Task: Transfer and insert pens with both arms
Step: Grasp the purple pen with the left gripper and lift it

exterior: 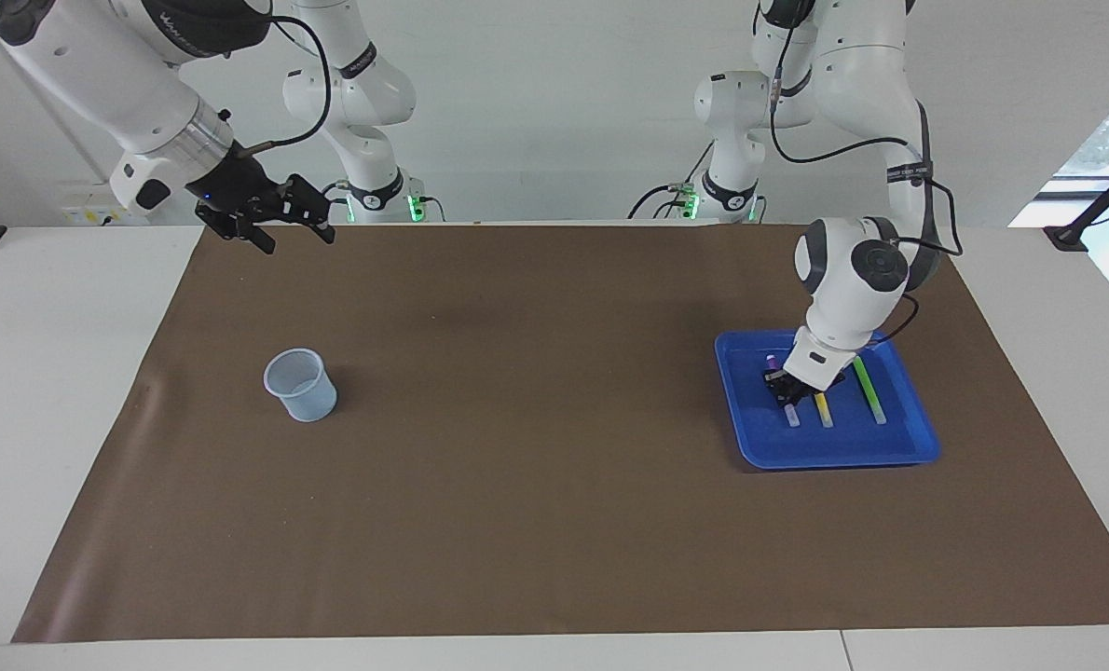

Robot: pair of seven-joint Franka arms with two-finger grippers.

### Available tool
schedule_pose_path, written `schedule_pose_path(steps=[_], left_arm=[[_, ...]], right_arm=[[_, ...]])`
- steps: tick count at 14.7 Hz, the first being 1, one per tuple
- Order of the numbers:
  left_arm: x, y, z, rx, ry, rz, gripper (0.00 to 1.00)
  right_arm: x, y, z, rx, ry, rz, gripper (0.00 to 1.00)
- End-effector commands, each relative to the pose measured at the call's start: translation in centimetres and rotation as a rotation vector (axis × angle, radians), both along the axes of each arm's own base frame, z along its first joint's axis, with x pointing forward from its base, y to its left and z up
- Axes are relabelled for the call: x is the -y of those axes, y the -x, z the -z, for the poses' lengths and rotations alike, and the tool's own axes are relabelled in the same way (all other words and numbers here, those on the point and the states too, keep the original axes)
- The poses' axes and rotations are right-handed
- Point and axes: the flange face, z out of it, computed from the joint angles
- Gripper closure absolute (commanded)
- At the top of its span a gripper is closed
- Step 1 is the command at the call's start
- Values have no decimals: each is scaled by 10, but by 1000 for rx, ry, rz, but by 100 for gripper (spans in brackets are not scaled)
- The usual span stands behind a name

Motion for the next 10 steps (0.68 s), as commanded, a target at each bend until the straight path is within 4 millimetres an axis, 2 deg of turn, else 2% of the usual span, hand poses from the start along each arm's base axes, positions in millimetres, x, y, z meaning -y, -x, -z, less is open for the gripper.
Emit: schedule_pose_path(steps=[1, 4, 6, 7, 10], left_arm=[[24, -1, -58, -31, 13, -122, 100], [49, -3, -98, -54, 85, -296, 100], [83, -2, -116, -76, 126, -425, 100], [101, 0, -119, -84, 158, -510, 100], [158, 11, -125, -91, 214, -681, 100]], right_arm=[[3, 14, 6, 15, -82, 49, 0], [5, 15, 10, 4, -92, 62, 0], [5, 21, 16, 4, -152, 92, 0], [9, 24, 21, 14, -193, 127, 0], [3, 29, 27, 17, -297, 184, 0]])
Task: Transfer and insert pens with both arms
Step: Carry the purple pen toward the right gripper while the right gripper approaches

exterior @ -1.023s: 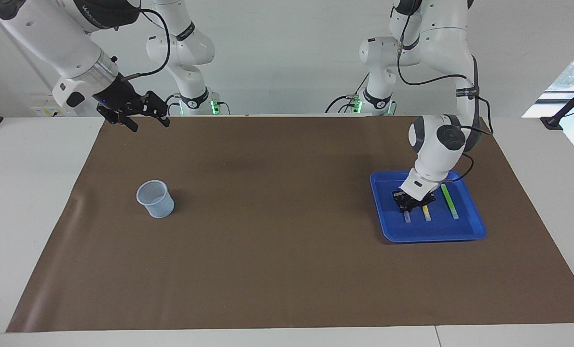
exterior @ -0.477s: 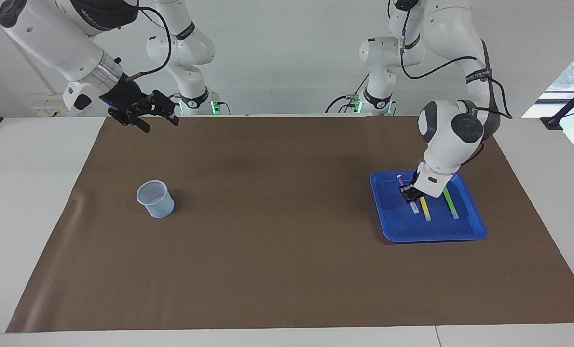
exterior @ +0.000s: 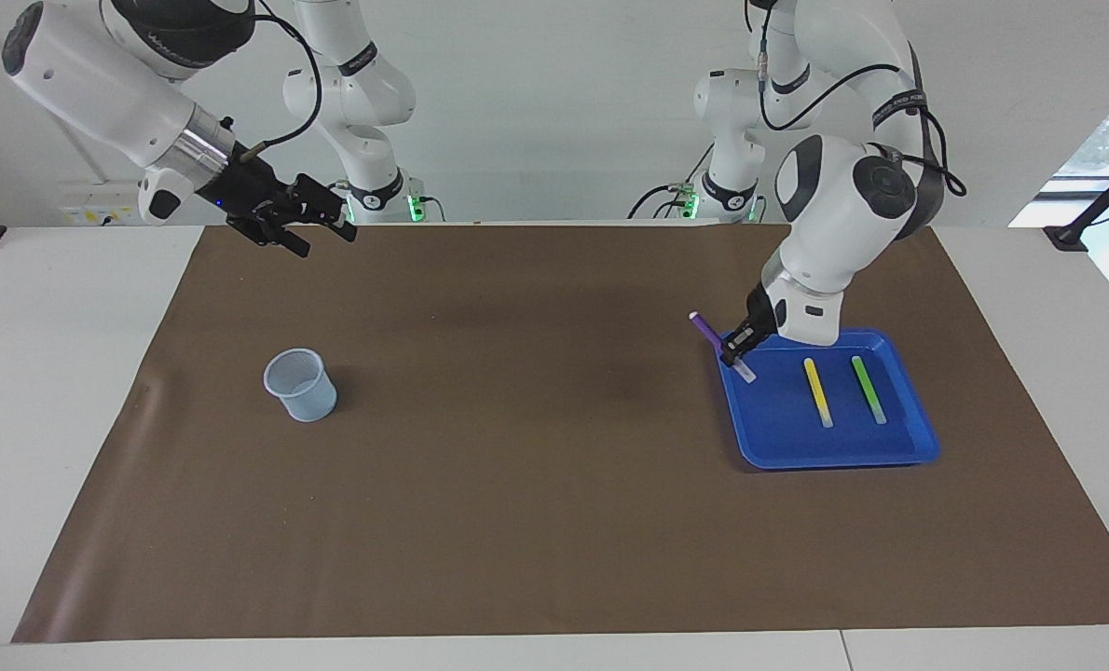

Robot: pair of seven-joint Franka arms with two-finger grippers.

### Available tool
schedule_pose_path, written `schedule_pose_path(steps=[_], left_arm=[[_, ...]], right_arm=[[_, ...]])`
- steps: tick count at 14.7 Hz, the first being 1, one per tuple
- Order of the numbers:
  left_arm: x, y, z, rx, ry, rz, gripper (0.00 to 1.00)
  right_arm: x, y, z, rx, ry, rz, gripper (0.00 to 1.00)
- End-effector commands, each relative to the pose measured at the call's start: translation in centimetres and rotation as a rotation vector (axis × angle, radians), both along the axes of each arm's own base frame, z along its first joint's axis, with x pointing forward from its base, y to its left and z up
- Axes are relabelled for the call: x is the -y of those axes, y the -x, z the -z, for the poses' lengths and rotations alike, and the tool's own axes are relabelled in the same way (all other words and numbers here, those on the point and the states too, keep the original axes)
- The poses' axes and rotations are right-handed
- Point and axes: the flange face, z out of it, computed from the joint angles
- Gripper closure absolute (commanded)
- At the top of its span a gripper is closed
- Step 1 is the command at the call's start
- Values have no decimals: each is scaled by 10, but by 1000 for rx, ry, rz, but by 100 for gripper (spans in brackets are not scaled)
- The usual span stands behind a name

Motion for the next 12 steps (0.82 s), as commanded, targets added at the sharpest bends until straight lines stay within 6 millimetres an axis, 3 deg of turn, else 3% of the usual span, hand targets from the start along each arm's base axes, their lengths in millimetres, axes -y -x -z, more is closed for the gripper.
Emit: schedule_pose_path(steps=[1, 2, 4, 6, 8, 12], left_arm=[[51, 6, -3, 2, 36, -180, 100], [68, 11, -3, 1, 52, -241, 100], [100, 21, -9, -1, 102, -347, 100], [125, 28, -17, -10, 181, -461, 100], [150, 32, -22, -18, 239, -535, 100], [190, 52, -32, -11, 306, -625, 100]], right_arm=[[-5, 13, 2, 5, -88, 74, 0], [-12, 14, 1, 17, -150, 104, 0], [-25, 18, 21, 29, -212, 168, 0], [-56, 17, 44, 39, -281, 216, 0], [-75, 15, 68, 17, -311, 210, 0], [-123, 2, 94, 6, -380, 274, 0]])
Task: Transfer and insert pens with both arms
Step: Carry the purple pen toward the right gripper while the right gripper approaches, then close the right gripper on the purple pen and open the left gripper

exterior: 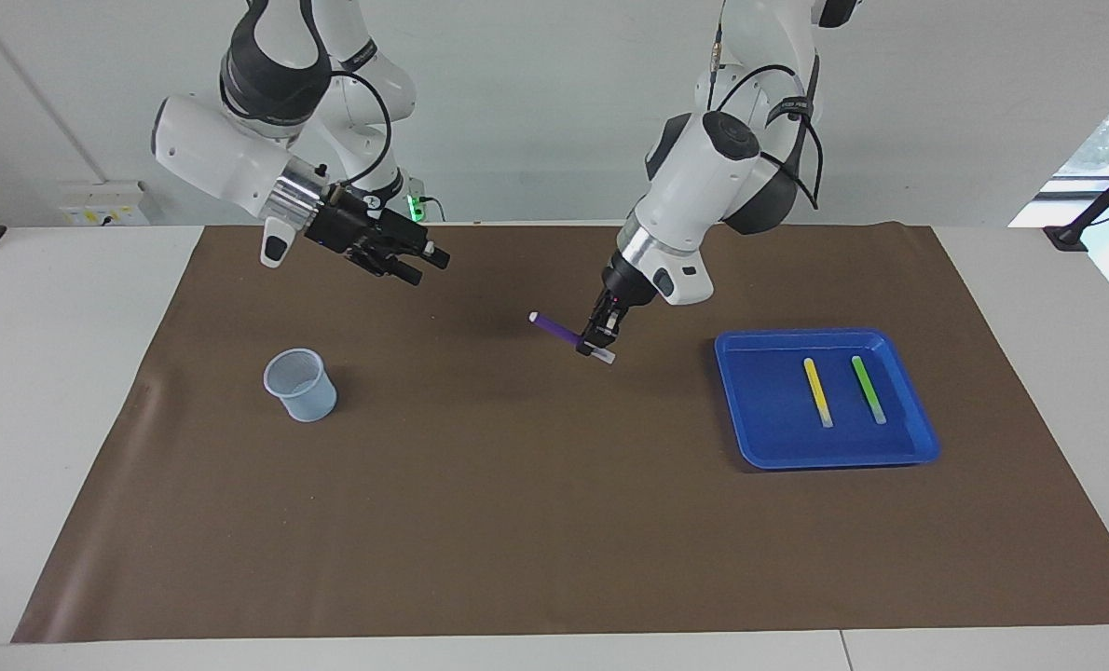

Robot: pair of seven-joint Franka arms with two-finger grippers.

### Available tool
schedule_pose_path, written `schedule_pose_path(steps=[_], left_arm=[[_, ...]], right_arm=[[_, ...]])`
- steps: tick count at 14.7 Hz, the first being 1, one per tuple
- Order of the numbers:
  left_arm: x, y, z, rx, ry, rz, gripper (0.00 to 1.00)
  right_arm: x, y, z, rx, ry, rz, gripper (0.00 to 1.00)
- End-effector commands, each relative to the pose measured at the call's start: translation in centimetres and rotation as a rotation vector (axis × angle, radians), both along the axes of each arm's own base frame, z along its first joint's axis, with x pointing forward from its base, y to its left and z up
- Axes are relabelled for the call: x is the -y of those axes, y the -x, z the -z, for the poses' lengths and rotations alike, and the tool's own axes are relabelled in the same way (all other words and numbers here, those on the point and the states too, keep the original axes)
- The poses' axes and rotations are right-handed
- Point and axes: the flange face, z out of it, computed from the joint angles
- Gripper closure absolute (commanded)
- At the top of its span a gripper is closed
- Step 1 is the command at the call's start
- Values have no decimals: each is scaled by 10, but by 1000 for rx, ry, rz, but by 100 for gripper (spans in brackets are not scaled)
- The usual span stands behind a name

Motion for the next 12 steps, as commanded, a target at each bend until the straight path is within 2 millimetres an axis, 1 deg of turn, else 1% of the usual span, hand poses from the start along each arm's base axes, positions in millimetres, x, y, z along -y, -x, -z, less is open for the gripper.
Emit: schedule_pose_path(steps=[1, 3, 5, 6, 7, 8, 9, 10, 12], left_arm=[[26, 8, -5, -7, 53, -57, 100], [38, 17, -7, -14, 68, -78, 100], [45, 22, -7, -10, 74, -77, 100], [52, 28, -7, -12, 74, -66, 100], [55, 30, -8, -13, 76, -64, 100], [58, 33, -9, -13, 77, -60, 100], [57, 33, -8, -16, 75, -60, 100], [63, 37, -8, -15, 76, -51, 100], [64, 38, -8, -20, 80, -64, 100]], right_arm=[[-23, -6, 12, -17, -76, 79, 0], [-34, -7, 14, -33, -71, 114, 0], [-36, -8, 18, -30, -65, 116, 0], [-35, -10, 23, -35, -61, 118, 1], [-36, -11, 25, -37, -59, 121, 5], [-37, -13, 25, -34, -59, 133, 12], [-40, -12, 24, -28, -58, 134, 15], [-46, -11, 24, -31, -58, 120, 20], [-46, -11, 25, -33, -58, 119, 27]])
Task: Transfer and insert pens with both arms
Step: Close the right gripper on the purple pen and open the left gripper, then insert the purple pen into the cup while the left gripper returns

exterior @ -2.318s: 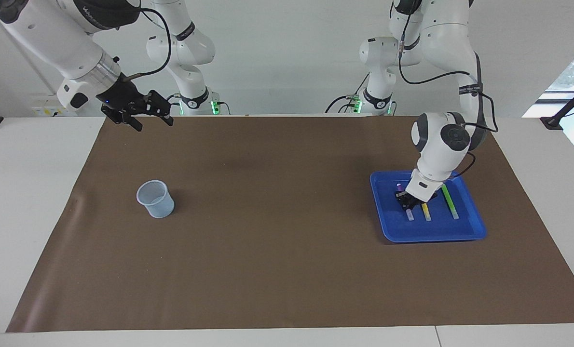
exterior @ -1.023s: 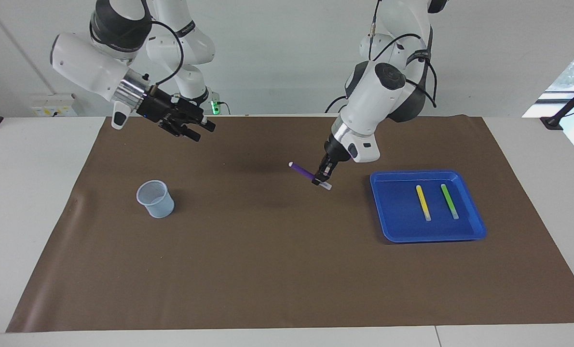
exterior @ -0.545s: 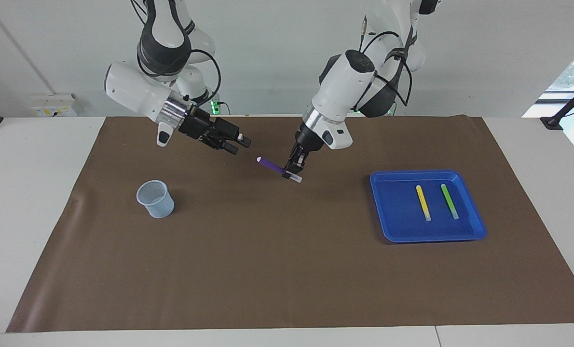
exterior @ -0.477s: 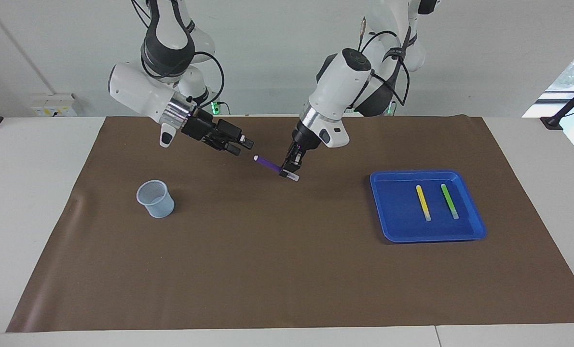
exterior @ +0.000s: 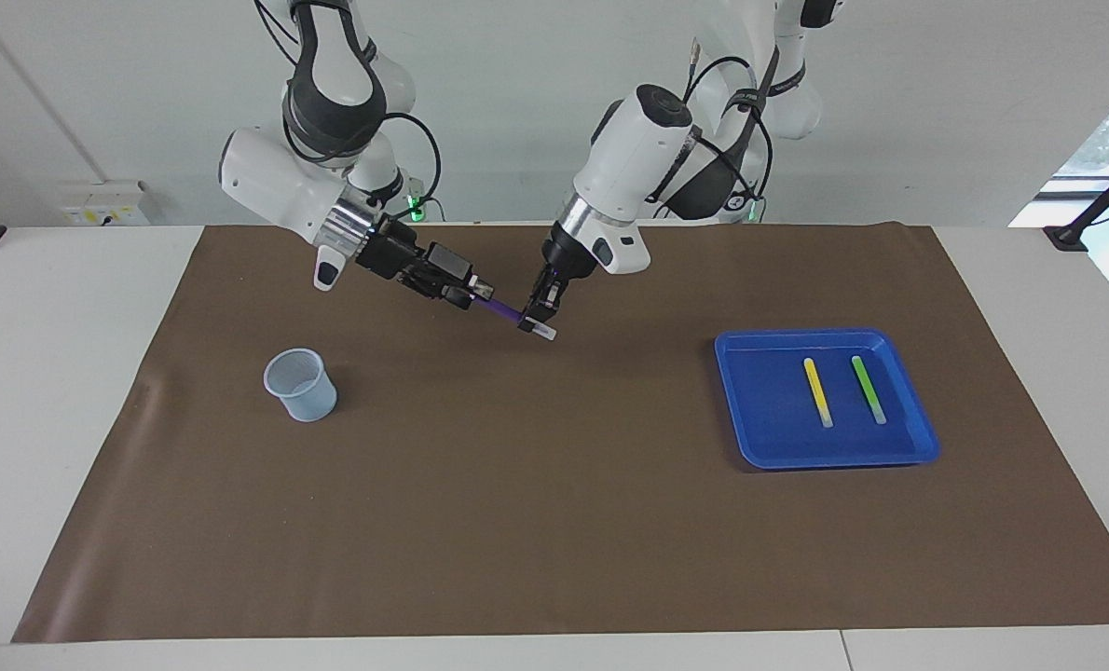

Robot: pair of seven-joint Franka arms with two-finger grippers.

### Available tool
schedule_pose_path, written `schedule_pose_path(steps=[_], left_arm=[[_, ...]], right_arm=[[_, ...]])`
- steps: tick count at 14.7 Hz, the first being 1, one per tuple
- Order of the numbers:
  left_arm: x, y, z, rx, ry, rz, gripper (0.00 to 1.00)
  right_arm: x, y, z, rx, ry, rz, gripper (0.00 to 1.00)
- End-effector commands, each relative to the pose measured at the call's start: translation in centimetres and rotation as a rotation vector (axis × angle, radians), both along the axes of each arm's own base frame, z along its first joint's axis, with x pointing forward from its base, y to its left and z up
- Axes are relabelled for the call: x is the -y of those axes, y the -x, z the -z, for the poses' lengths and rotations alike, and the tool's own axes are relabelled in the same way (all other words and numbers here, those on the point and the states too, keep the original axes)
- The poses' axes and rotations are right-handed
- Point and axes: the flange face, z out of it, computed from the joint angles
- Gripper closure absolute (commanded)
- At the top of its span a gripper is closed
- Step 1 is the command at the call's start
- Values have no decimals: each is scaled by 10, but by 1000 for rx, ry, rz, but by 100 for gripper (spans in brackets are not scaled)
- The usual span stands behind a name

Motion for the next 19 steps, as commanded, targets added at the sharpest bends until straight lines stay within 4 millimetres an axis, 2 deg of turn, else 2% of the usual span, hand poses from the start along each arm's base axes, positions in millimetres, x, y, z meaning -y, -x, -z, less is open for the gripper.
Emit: schedule_pose_path(steps=[1, 5, 8, 12, 14, 15, 16, 19], left_arm=[[7, -1, -1, -8, 25, -20, 100], [8, 0, 1, -2, 26, -22, 100], [8, 0, 1, -1, 26, -21, 100], [7, -1, 1, 1, 25, -19, 100], [7, -1, 2, 3, 23, -14, 100], [7, -1, 2, 3, 23, -14, 100], [7, -1, 2, 5, 22, -11, 100], [7, -1, 2, 7, 21, -8, 100]], right_arm=[[-3, 0, -1, -1, -13, 16, 29], [-3, 0, -1, 1, -14, 13, 31], [-4, 0, -1, 1, -15, 9, 42], [-4, 1, -1, -1, -15, 8, 45], [-5, 1, -1, -1, -15, 6, 50], [-5, 1, -1, 1, -15, 4, 61], [-6, 2, -1, 7, -15, -3, 98], [-5, 1, -1, 13, -16, -15, 100]])
